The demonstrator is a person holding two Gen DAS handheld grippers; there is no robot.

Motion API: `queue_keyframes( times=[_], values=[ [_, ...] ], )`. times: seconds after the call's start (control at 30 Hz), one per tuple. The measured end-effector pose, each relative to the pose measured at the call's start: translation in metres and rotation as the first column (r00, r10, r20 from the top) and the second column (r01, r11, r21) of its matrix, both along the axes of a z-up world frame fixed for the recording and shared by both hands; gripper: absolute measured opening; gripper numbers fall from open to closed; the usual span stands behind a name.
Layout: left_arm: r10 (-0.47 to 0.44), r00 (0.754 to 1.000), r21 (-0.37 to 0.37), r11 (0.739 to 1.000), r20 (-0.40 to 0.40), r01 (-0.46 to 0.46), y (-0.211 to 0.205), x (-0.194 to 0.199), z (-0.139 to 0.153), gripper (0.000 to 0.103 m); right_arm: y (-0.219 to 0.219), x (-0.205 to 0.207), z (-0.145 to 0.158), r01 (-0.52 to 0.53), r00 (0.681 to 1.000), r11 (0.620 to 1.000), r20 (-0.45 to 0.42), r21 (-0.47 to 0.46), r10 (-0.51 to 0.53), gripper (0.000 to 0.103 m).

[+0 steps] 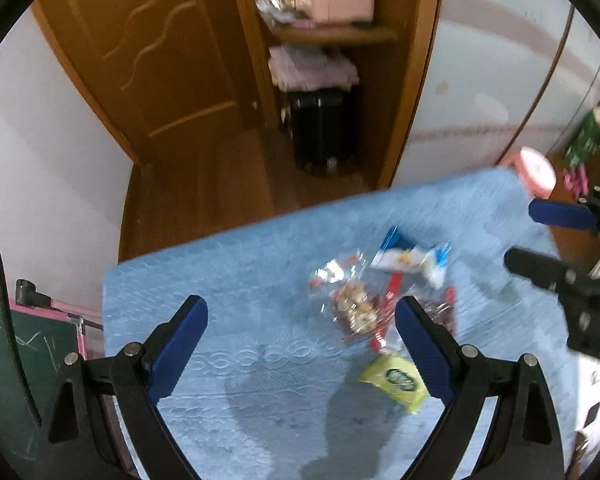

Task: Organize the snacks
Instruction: 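Move both open tools from the tray over the remaining snacks on the table, then grasp the clear nut bag with the left tool while the right tool grasps the red-labelled nut bag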

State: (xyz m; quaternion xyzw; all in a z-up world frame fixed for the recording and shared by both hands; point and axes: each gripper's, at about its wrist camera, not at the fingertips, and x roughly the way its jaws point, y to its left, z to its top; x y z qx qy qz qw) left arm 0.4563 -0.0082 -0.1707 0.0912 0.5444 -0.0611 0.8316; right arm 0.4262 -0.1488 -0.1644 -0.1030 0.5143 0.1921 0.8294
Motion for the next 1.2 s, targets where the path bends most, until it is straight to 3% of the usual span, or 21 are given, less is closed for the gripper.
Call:
queue_keyframes(
  times=[0.2, 0.57, 0.9, 1.07, 1.2],
  values=[
    [-0.040, 0.997, 0.002, 0.999, -0.073, 0.040, -0.016, 0.003, -0.051, 0.094, 0.021, -0.007, -0.062, -0.118, 0.990, 0.993, -0.081, -0.002, 0.117, 0.053],
    [-0.080, 0.989, -0.016, 0.997, -0.126, 0.078, -0.026, 0.008, -0.084, 0.094, 0.039, -0.005, -0.105, -0.222, 0.967, 0.975, -0.134, -0.027, 0.217, 0.053],
    [-0.033, 0.987, -0.096, 0.995, -0.157, 0.018, -0.011, 0.020, -0.086, 0.094, 0.032, -0.002, -0.115, -0.223, 0.959, 0.973, -0.164, 0.063, 0.230, 0.053],
    [-0.024, 0.983, -0.163, 0.987, -0.180, -0.005, -0.012, 0.028, -0.092, 0.094, 0.027, -0.011, -0.115, -0.246, 0.953, 0.969, -0.173, 0.039, 0.249, 0.045],
    [-0.010, 0.982, -0.161, 0.987, -0.191, -0.021, -0.020, 0.031, -0.102, 0.094, 0.016, -0.015, -0.114, -0.252, 0.948, 0.967, -0.193, 0.034, 0.253, 0.043]
  ],
)
